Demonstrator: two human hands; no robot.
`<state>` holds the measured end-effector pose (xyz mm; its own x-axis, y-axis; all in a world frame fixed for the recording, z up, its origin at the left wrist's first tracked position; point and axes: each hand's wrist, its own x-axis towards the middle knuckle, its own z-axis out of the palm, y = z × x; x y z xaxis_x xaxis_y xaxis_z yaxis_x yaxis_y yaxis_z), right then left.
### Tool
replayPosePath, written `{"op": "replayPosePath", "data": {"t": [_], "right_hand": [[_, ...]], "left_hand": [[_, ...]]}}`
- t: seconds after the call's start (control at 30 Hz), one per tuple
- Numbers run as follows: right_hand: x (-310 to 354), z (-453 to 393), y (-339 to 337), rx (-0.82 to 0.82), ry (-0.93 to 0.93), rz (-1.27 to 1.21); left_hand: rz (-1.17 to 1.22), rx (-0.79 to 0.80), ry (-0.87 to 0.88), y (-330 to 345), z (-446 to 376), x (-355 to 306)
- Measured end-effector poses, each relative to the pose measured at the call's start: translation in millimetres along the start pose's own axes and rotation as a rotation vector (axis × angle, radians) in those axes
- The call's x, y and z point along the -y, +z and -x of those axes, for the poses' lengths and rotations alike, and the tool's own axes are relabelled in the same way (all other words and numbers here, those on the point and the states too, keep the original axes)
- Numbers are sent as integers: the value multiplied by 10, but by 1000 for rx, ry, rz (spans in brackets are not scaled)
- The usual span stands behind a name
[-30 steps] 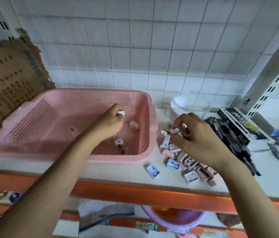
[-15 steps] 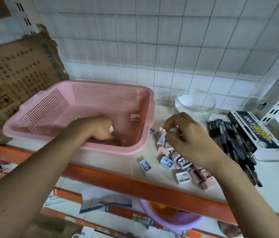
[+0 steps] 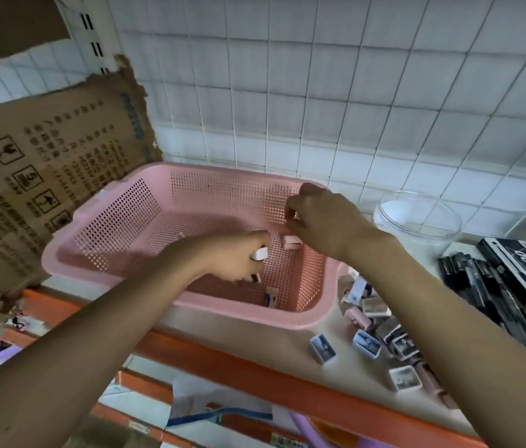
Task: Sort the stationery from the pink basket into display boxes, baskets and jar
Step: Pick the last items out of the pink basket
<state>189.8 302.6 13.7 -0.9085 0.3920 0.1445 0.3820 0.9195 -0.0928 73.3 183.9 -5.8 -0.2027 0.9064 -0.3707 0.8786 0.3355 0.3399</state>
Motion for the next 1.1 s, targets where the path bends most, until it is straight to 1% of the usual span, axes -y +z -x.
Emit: {"op": "replayPosePath", "data": {"t": [0.1, 0.17, 0.23, 0.27, 0.4, 0.47, 0.53, 0.6, 0.7, 0.8, 0.87, 0.93, 1.0, 1.03, 1.07, 1.1], "right_hand": [[28, -250, 134, 125, -20, 323], [54, -334, 227, 248, -61, 464], [64, -375, 280, 349, -100, 521], [67, -389, 285, 375, -104, 528], [78, -451, 313, 397, -80, 542], [63, -455, 291, 323, -68, 482], [16, -422, 190, 202, -23, 348], [-36, -315, 25, 91, 56, 149], [-131, -79, -152, -90, 119, -93], [-215, 255, -218, -269, 179, -410], [-230, 523, -237, -317, 245, -642], [-229, 808, -237, -355, 326, -839], [-216, 1063, -215, -370, 414, -970], [-210, 1177, -190, -369, 462, -1025], [-202, 1278, -160, -368, 514, -1078], [-207, 1367, -116, -373, 556, -1126]], "left_hand": [[-40, 4, 39, 25, -16, -107], [-26, 11, 45, 42, -13, -119], [-5, 35, 14, 62, 5, -104], [3, 40, 3, 76, 20, -98], [-50, 23, 7, 131, 80, -122], [-134, 42, 8, 150, 95, -167], [-207, 74, -22, 178, 82, -237], [-209, 107, -60, 224, 30, -270], [-296, 163, -26, 262, -89, -215], [-295, 108, -14, 217, -151, -173], [-183, 14, -13, 122, -111, -178], [37, -123, 3, -8, -26, -196], [333, -296, 72, -117, 71, -267], [513, -357, 132, -149, 129, -341], [719, -387, 204, -164, 194, -448], [931, -384, 274, -151, 242, -558]]}}
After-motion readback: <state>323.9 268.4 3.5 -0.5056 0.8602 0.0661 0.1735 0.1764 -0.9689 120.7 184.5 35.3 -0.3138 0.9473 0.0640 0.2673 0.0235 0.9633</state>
